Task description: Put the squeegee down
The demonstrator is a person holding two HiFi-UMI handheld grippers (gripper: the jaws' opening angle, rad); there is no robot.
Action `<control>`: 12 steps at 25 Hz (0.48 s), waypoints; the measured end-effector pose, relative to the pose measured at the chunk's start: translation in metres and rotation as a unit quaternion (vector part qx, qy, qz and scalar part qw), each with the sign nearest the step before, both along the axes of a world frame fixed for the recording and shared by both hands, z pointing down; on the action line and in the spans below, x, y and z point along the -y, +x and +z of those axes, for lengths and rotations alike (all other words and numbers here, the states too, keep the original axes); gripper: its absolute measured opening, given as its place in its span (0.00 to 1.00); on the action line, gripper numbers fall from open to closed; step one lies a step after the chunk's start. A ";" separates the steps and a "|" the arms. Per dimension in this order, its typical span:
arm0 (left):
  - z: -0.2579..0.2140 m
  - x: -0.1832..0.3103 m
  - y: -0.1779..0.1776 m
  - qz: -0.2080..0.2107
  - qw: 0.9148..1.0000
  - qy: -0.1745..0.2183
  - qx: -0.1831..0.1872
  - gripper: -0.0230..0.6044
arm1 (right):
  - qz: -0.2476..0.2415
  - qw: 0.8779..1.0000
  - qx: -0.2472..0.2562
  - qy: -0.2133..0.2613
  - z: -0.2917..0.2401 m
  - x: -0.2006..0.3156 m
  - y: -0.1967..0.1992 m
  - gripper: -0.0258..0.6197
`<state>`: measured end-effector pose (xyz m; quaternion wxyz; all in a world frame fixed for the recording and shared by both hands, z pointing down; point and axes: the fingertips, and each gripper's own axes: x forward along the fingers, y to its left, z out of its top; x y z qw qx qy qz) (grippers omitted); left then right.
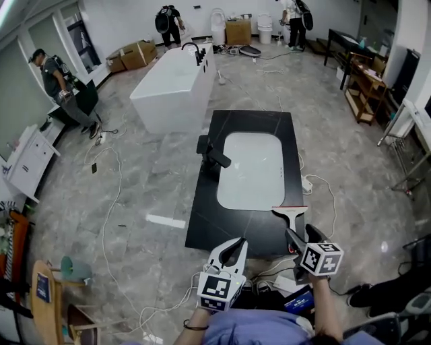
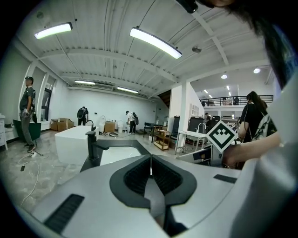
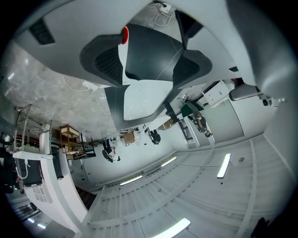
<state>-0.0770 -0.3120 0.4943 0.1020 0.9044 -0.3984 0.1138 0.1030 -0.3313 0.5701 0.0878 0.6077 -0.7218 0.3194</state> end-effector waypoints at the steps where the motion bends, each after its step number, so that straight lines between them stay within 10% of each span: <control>1: 0.002 -0.001 0.002 0.006 1.000 0.000 -0.002 0.07 | -0.007 1.000 0.004 0.002 -0.004 -0.006 -0.004 0.58; 12: 0.015 -0.021 0.040 0.068 0.997 -0.022 -0.015 0.07 | -0.038 0.999 0.014 0.003 -0.031 -0.069 -0.034 0.57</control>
